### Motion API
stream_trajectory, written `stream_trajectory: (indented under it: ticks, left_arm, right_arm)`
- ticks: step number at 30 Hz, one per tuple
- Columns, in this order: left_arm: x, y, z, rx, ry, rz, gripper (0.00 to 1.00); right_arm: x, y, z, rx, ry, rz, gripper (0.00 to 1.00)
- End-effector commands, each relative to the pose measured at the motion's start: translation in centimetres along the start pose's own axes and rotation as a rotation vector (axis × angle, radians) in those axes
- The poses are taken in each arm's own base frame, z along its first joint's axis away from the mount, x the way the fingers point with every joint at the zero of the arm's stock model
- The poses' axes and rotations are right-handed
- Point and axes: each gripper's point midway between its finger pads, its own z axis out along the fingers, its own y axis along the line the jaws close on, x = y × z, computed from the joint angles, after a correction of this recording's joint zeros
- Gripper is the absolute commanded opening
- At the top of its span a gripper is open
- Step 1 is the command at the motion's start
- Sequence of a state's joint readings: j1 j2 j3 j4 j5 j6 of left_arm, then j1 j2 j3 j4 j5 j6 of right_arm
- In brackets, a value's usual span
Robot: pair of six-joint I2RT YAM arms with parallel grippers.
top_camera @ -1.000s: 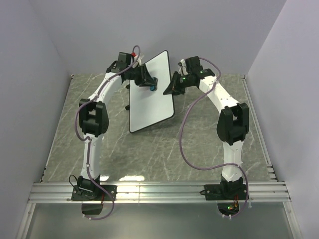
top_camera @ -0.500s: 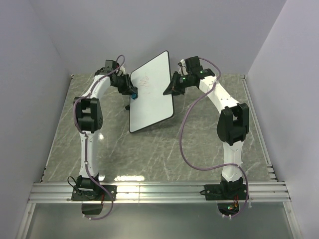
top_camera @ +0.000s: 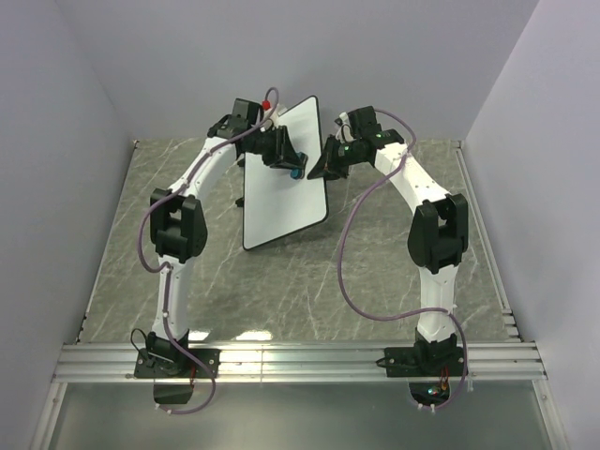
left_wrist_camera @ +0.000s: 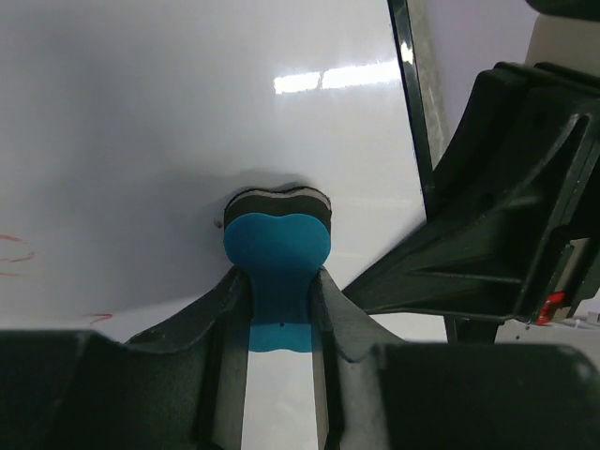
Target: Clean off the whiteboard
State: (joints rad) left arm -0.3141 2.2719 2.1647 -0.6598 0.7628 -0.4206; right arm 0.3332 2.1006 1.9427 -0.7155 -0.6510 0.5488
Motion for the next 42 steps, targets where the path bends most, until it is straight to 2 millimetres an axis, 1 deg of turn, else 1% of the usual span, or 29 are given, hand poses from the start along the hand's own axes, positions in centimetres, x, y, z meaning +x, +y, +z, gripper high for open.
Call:
stream_trajectory:
  ticks: [1,2,3,5,6,7,8,9,10,12,13,15,18,19,20,22,23,24,26,27,28,31,34,35,36,38,40,41,42]
  left_arm:
    - [0.0,2.6,1.2,-0.050,-0.001,-0.046,0.00]
    - [-0.4,3.4,1.1,-0.071,-0.017,-0.067,0.00]
    - [-0.9,5.2,1.0,-0.098,-0.034,-0.084,0.00]
    - [-1.3,6.9,0.6,-0.119,-0.043,-0.107,0.00]
    - [-1.7,8.0,0.3,-0.148,-0.059,-0.118,0.00]
    - [-2.0,10.0,-0.2,-0.173,-0.072,-0.144,0.00]
    - [-2.0,10.9,-0.3,-0.187,-0.076,-0.156,0.00]
    - [-2.1,12.5,-0.4,-0.218,-0.085,-0.176,0.00]
    - [-2.4,13.7,-0.9,-0.235,-0.097,-0.190,0.00]
    - [-2.9,15.0,-1.2,-0.261,-0.115,-0.189,0.00]
    - [-2.7,16.2,-1.1,-0.285,-0.114,-0.198,0.00]
    - [-2.9,17.0,-0.8,-0.290,-0.119,-0.189,0.00]
    - [-3.2,15.8,-0.5,-0.194,-0.109,-0.159,0.00]
    - [-3.3,14.8,-0.3,-0.157,-0.103,-0.148,0.00]
    - [-3.7,14.2,-0.4,-0.135,-0.112,-0.128,0.00]
    - [-4.2,12.2,-0.6,-0.083,-0.117,-0.094,0.00]
    - [-4.3,10.6,-0.8,-0.016,-0.107,-0.079,0.00]
    - [-5.0,8.9,-1.3,0.024,-0.122,-0.045,0.00]
    - [-5.2,6.3,-1.7,0.097,-0.115,-0.016,0.00]
    - [-5.5,4.6,-2.2,0.138,-0.120,0.011,0.00]
    - [-5.5,3.6,-2.3,0.160,-0.116,0.010,0.00]
    - [-5.7,2.0,-2.6,0.197,-0.120,-0.003,0.00]
    - [-6.0,2.0,-2.3,0.184,-0.135,-0.007,0.00]
    - [-6.1,2.5,-2.0,0.165,-0.143,-0.015,0.00]
    - [-6.7,4.6,-1.5,0.084,-0.178,-0.039,0.00]
    - [-6.8,6.5,-1.1,0.015,-0.190,-0.066,0.00]
    - [-6.8,9.9,-0.7,-0.089,-0.210,-0.096,0.00]
    - [-6.7,11.0,-0.7,-0.129,-0.209,-0.112,0.00]
    - [-6.3,12.6,-0.4,-0.166,-0.205,-0.127,0.00]
  right_arm:
    - [5.8,-3.7,2.3,0.141,0.203,0.034,0.00]
    - [5.8,-3.6,2.2,0.141,0.203,0.031,0.00]
    - [5.7,-3.7,2.1,0.143,0.199,0.029,0.00]
    - [5.9,-3.5,2.0,0.143,0.203,0.025,0.00]
    - [6.1,-3.8,2.0,0.149,0.208,0.030,0.00]
    - [6.3,-3.8,1.9,0.148,0.211,0.030,0.00]
    - [6.5,-3.9,1.8,0.152,0.216,0.034,0.00]
    - [6.6,-3.9,1.8,0.152,0.217,0.033,0.00]
    - [6.7,-4.0,1.8,0.152,0.217,0.032,0.00]
    - [7.0,-4.2,1.7,0.157,0.225,0.037,0.00]
    - [7.1,-4.1,1.7,0.156,0.228,0.038,0.00]
    - [7.2,-4.2,1.7,0.157,0.232,0.040,0.00]
    - [7.3,-4.3,1.6,0.159,0.238,0.043,0.00]
    - [7.4,-4.4,1.7,0.159,0.242,0.044,0.00]
    - [7.6,-4.4,1.7,0.160,0.246,0.042,0.00]
    - [7.7,-4.6,1.8,0.161,0.254,0.050,0.00]
    - [7.9,-4.8,2.0,0.164,0.260,0.054,0.00]
    - [7.9,-4.8,1.9,0.165,0.263,0.054,0.00]
    - [8.0,-5.0,2.1,0.170,0.269,0.060,0.00]
    - [8.0,-5.1,2.0,0.175,0.271,0.061,0.00]
    - [8.1,-5.1,2.1,0.177,0.275,0.060,0.00]
    - [8.2,-5.0,1.9,0.174,0.280,0.062,0.00]
    - [8.3,-4.6,1.6,0.155,0.291,0.059,0.00]
    - [8.3,-4.3,1.5,0.149,0.292,0.054,0.00]
    - [8.3,-4.1,1.3,0.146,0.291,0.051,0.00]
    - [8.2,-3.5,0.8,0.127,0.286,0.033,0.00]
    - [8.4,-3.4,0.3,0.126,0.286,0.016,0.00]
    - [8.6,-3.5,0.1,0.129,0.289,0.007,0.00]
    - [8.7,-3.4,-0.1,0.130,0.290,0.001,0.00]
